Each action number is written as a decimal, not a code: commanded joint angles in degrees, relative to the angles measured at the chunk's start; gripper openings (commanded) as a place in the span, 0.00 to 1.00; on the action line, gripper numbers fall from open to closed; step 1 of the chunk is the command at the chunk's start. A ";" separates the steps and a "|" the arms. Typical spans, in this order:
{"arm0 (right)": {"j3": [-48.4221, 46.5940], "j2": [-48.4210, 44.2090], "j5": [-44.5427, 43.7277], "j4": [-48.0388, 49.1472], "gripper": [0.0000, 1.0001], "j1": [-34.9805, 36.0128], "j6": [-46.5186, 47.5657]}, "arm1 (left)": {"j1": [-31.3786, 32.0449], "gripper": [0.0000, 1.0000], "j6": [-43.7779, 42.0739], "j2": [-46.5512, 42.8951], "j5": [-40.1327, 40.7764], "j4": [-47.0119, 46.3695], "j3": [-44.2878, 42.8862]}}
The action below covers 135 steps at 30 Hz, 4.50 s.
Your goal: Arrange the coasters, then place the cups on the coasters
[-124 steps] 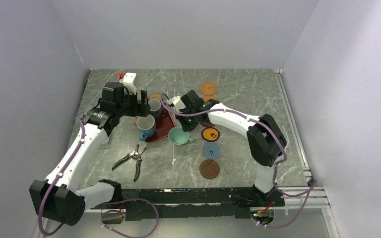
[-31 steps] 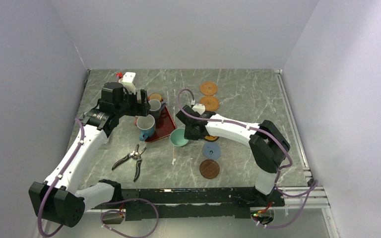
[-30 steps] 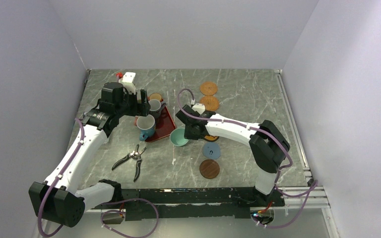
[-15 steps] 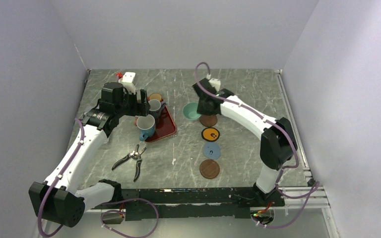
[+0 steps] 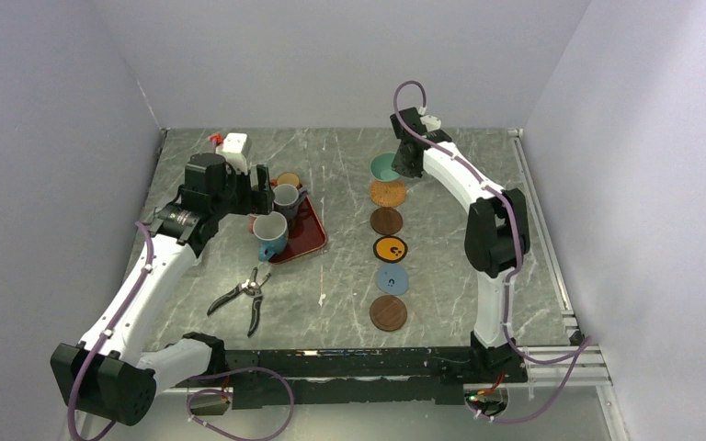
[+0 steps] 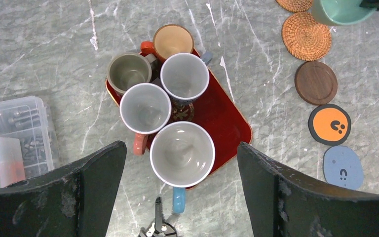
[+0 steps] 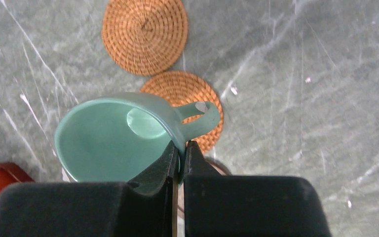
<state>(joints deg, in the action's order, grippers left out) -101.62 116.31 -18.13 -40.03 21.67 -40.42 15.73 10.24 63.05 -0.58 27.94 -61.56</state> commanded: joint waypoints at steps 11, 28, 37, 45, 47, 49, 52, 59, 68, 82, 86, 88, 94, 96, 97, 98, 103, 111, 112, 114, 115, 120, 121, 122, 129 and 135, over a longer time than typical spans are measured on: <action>-18.40 11.20 -3.04 0.46 0.00 -2.31 -5.31 | 0.18 0.89 0.10 -2.49 0.49 -0.63 -0.47; -24.10 17.82 -1.84 0.51 0.00 -3.10 -5.10 | 0.62 0.89 0.04 -2.10 0.49 -0.79 -0.31; -24.45 19.54 -0.30 1.49 0.00 -3.74 -5.58 | 0.78 0.89 0.10 -1.96 0.49 -0.91 -0.23; -24.80 20.22 -0.85 1.91 0.00 -3.91 -5.22 | 0.70 0.89 -0.23 -1.77 0.49 -0.79 -0.31; -24.81 20.28 -0.53 2.17 0.00 -4.12 -5.28 | 0.80 0.89 -0.23 -1.67 0.49 -0.83 -0.23; -24.84 20.46 -0.35 2.35 0.00 -4.17 -5.14 | 0.79 0.89 -0.21 -1.68 0.49 -0.87 -0.23; -25.24 20.82 -0.05 2.50 0.00 -4.35 -5.02 | 0.75 0.89 -0.22 -1.60 0.49 -0.87 -0.21; -25.53 21.77 1.34 2.75 0.00 -4.95 -4.69 | 0.77 0.89 -0.15 -1.36 0.49 -1.05 -0.12; -24.85 22.10 2.07 3.97 0.31 -5.32 -4.21 | 0.79 0.90 -0.21 -1.35 0.49 -1.05 -0.05; -23.06 20.86 5.57 8.49 0.55 -5.39 2.36 | 0.80 0.90 -0.18 -1.23 0.49 -1.18 0.04; -20.03 18.79 7.33 11.92 0.57 -5.41 4.29 | 0.80 0.90 -0.14 -1.08 0.45 -1.31 0.12; -19.44 18.58 7.61 12.79 0.58 -5.47 4.91 | 0.78 0.90 -0.15 -1.02 0.36 -1.38 0.12; -20.44 19.37 8.35 12.92 0.58 -5.63 5.78 | 0.80 0.90 -0.13 -0.94 0.36 -1.40 0.12; -20.43 19.25 8.60 12.87 0.58 -5.67 5.84 | 0.80 0.90 -0.13 -0.91 0.49 -1.32 0.12; -20.24 19.01 8.78 12.94 0.58 -5.66 5.88 | 0.78 0.90 -0.24 -0.95 0.45 -1.39 0.12; -19.80 18.59 8.93 13.12 0.59 -5.67 5.88 | 0.79 0.90 -0.16 -0.94 0.49 -1.32 0.15; -16.33 14.49 10.04 14.78 0.67 -5.67 6.91 | 0.81 0.89 -0.12 -1.09 0.49 -1.44 0.21; -8.08 4.55 13.35 17.71 0.78 -5.94 11.11 | 0.80 0.90 0.75 -0.32 -1.53 -2.47 0.74; -6.79 3.07 14.27 18.28 0.78 -5.94 11.61 | 0.73 0.90 1.00 0.04 -1.86 -2.52 0.81; -3.26 0.08 16.29 19.57 0.79 -5.92 12.56 | 0.60 0.90 1.25 1.23 -2.49 -2.50 0.74; -1.35 -1.52 17.36 20.35 0.79 -5.94 12.97 | 0.50 0.90 1.34 1.73 -2.76 -2.38 0.66; 8.56 -11.04 20.40 22.93 0.79 -6.02 15.35 | -1.12 0.86 -0.51 5.24 -3.90 -1.88 0.03; 10.65 -12.75 20.49 23.21 0.79 -6.03 15.89 | -1.93 0.84 -0.58 6.14 -4.35 -1.40 -0.31; 12.72 -14.78 20.55 23.39 0.79 -6.09 16.40 | -2.93 0.83 -0.38 7.16 -5.12 -1.02 -0.51; 26.68 -26.99 21.51 23.87 0.79 -6.47 19.47 | -6.41 0.73 1.32 11.81 -8.80 0.46 -0.95; 34.33 -33.71 21.43 24.26 0.79 -6.46 20.75 | -6.41 0.64 3.70 11.40 -8.21 2.71 2.19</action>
<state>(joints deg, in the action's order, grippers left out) -70.17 86.96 2.94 -18.37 15.40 -21.85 9.21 11.86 75.72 -8.03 29.15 -60.84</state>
